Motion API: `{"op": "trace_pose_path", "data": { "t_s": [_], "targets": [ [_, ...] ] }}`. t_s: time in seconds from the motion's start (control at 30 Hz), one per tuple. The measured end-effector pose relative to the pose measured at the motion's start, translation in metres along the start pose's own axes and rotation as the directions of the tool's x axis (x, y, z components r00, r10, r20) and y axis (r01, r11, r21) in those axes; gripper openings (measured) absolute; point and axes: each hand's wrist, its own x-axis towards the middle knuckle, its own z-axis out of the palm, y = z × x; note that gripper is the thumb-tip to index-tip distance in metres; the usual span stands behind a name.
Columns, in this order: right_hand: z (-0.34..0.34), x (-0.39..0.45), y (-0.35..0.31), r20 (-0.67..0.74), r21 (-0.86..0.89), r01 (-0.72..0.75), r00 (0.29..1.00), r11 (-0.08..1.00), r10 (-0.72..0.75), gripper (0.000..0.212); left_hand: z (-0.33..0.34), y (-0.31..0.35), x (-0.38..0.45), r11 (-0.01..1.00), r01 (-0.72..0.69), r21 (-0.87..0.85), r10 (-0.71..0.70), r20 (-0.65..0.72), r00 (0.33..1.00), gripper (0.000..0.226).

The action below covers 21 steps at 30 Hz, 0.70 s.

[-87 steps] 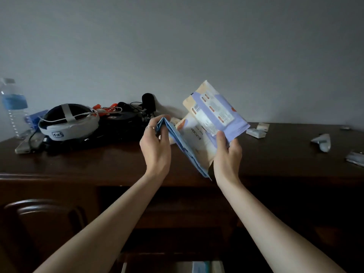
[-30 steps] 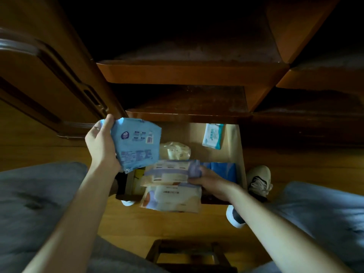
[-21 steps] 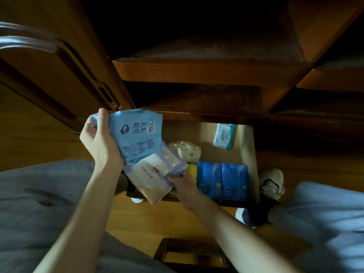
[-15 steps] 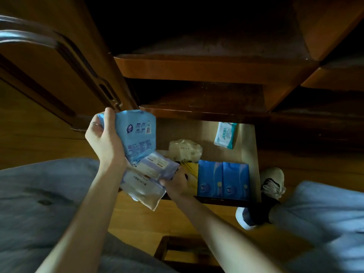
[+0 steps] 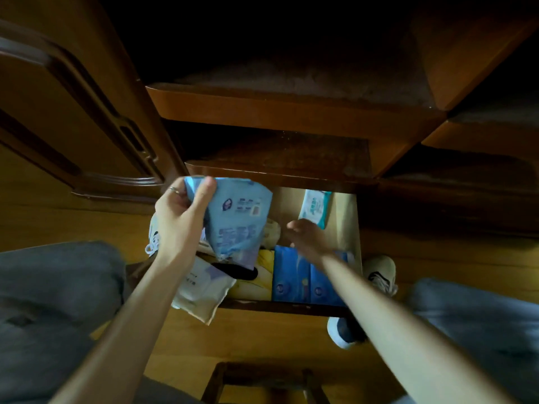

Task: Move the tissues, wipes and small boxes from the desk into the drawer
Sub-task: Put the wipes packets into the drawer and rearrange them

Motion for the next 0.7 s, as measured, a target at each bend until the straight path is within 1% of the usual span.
{"op": "trace_pose_path", "data": {
  "t_s": [0.03,0.1,0.17,0.2,0.23,0.27,0.33,0.37,0.4,0.43,0.47,0.5,0.53,0.57,0.6,0.63,0.7],
  "targets": [
    [-0.013,0.01,0.002,-0.044,-0.016,-0.033,0.998,0.999,0.033,0.036,0.001,-0.004,-0.001,1.0,-0.009,-0.003,0.009,0.057,0.998,0.028],
    [-0.033,0.027,0.006,-0.108,-0.084,-0.097,0.99,0.992,0.088,0.042,0.006,-0.008,-0.002,1.0,0.015,0.008,-0.016,0.119,0.993,0.026],
    [-0.041,0.042,0.01,-0.106,-0.116,-0.108,0.99,0.987,0.096,0.044,0.008,-0.013,-0.001,0.999,0.045,-0.009,-0.044,0.158,0.986,0.024],
    [-0.04,0.046,0.01,-0.091,-0.096,-0.096,0.992,0.991,0.088,0.043,0.008,-0.015,-0.002,0.998,0.056,-0.008,-0.054,0.166,0.985,0.024],
    [-0.037,0.048,0.007,-0.076,-0.023,-0.082,0.994,0.996,0.08,0.041,0.01,-0.018,-0.002,0.998,0.059,0.001,-0.059,0.181,0.982,0.024],
    [-0.031,0.048,0.003,-0.041,0.103,-0.078,0.996,0.992,0.083,0.037,0.011,-0.019,-0.002,0.998,0.059,0.003,-0.059,0.196,0.979,0.025],
    [-0.015,0.043,-0.005,0.126,0.362,-0.118,0.989,0.924,0.077,0.029,0.013,-0.021,-0.001,0.998,0.053,0.013,-0.055,0.245,0.968,0.023],
    [-0.009,0.041,-0.009,0.215,0.462,-0.147,0.975,0.875,0.051,0.033,0.014,-0.02,0.0,0.999,0.033,0.03,-0.04,0.274,0.961,0.02],
    [-0.005,0.04,-0.014,0.264,0.499,-0.16,0.964,0.852,0.026,0.037,0.016,-0.019,-0.001,0.999,0.0,0.055,-0.017,0.301,0.954,0.017],
    [-0.003,0.041,-0.018,0.259,0.522,-0.15,0.966,0.84,0.011,0.039,0.018,-0.017,-0.002,0.993,-0.064,0.097,0.029,0.325,0.945,0.013],
    [-0.003,0.046,-0.021,0.204,0.487,-0.121,0.979,0.865,0.022,0.041,0.02,-0.017,-0.004,0.978,-0.142,0.151,0.084,0.338,0.937,0.011],
    [-0.006,0.052,-0.021,0.117,0.393,-0.066,0.993,0.917,0.021,0.041,0.022,-0.018,-0.007,0.959,-0.194,0.208,0.116,0.337,0.934,0.014],
    [-0.011,0.06,-0.017,0.014,0.196,-0.004,1.0,0.981,0.001,0.04,0.022,-0.019,-0.009,0.946,-0.205,0.252,0.116,0.328,0.937,0.016],
    [-0.017,0.068,-0.011,-0.06,-0.019,0.011,0.998,1.0,-0.013,0.039,0.023,-0.021,-0.011,0.937,-0.195,0.289,0.094,0.329,0.94,0.017],
    [-0.023,0.074,-0.003,-0.093,-0.145,-0.029,0.996,0.989,0.015,0.039,0.022,-0.024,-0.012,0.915,-0.206,0.346,0.081,0.342,0.936,0.017],
    [-0.029,0.08,0.008,-0.084,-0.196,-0.061,0.995,0.979,0.046,0.038,0.022,-0.029,-0.013,0.866,-0.263,0.426,0.094,0.378,0.921,0.017],
    [-0.036,0.093,0.026,-0.003,-0.212,-0.069,0.998,0.975,0.07,0.034,0.019,-0.04,-0.013,0.692,-0.437,0.575,0.113,0.511,0.852,0.016]
  ]
}}
